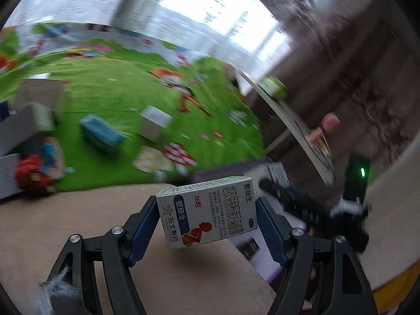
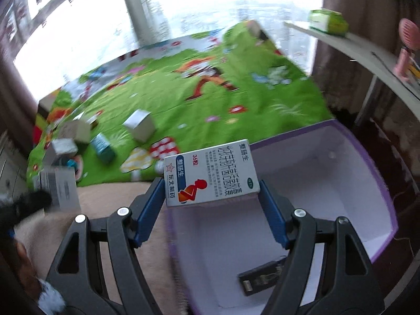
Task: Organize rigid objects
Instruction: 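Carry the medicine box with the right tool and release it into the purple box, then move the open right tool back over the pile toward the red toy car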
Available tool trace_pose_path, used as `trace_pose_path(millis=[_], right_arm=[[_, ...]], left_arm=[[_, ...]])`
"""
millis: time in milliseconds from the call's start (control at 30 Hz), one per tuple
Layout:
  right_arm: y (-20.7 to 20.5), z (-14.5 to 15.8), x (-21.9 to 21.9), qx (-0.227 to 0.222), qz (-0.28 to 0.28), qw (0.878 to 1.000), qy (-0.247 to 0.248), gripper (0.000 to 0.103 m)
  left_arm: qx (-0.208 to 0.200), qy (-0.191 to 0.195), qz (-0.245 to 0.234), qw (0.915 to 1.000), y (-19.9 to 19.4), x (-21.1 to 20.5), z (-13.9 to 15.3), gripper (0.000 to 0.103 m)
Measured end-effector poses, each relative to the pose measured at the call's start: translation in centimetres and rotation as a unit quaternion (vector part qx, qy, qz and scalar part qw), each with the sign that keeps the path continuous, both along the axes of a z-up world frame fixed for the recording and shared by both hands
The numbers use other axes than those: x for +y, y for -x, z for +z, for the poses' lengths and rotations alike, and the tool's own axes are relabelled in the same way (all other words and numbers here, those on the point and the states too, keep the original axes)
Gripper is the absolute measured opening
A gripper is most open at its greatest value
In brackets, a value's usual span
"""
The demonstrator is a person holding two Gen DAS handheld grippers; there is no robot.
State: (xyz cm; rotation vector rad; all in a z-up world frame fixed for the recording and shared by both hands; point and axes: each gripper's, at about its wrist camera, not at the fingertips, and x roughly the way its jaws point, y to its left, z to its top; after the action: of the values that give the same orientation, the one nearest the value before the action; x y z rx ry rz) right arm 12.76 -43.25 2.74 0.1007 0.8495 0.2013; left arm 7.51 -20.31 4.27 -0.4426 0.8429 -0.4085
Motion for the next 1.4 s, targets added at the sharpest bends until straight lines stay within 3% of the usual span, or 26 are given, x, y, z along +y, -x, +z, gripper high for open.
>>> trace_pose_path(millis=[167, 267, 333, 933, 1167, 1400], right_arm=[[0.1, 0.8, -3.0, -0.01, -0.039, 0.999, -0.002, 0.075], [0.0, 0.9, -4.2, -0.008, -0.055, 0.998, -0.002, 0.077], [-0.1, 0.7, -4.6, -0.004, -0.065, 0.998, -0.003, 0.083], [-0.1, 0.0, -3.3, 0.014, -0.045, 0.999, -0.007, 0.086], [-0.2, -0.3, -1.7, 0.02, -0.026, 0.999, -0.006, 0.086], [0.1, -0.7, 0.7, 0.028, 0.005, 1.0, -0.006, 0.086]], left_arm=[[-0.008, -0.007, -0.07, 0.9975, 0.4, -3.9, 0.1, 0.075], [0.003, -0.011, -0.106, 0.9943, 0.4, -5.7, -0.4, 0.087], [0.01, -0.011, -0.117, 0.993, 0.5, -6.1, -0.7, 0.088], [-0.005, -0.017, -0.092, 0.9956, 1.0, -4.6, -0.1, 0.088], [-0.032, -0.029, -0.044, 0.9981, 1.7, -1.5, 1.0, 0.088], [-0.032, -0.013, 0.013, 0.9993, 2.2, 3.3, 1.1, 0.088]])
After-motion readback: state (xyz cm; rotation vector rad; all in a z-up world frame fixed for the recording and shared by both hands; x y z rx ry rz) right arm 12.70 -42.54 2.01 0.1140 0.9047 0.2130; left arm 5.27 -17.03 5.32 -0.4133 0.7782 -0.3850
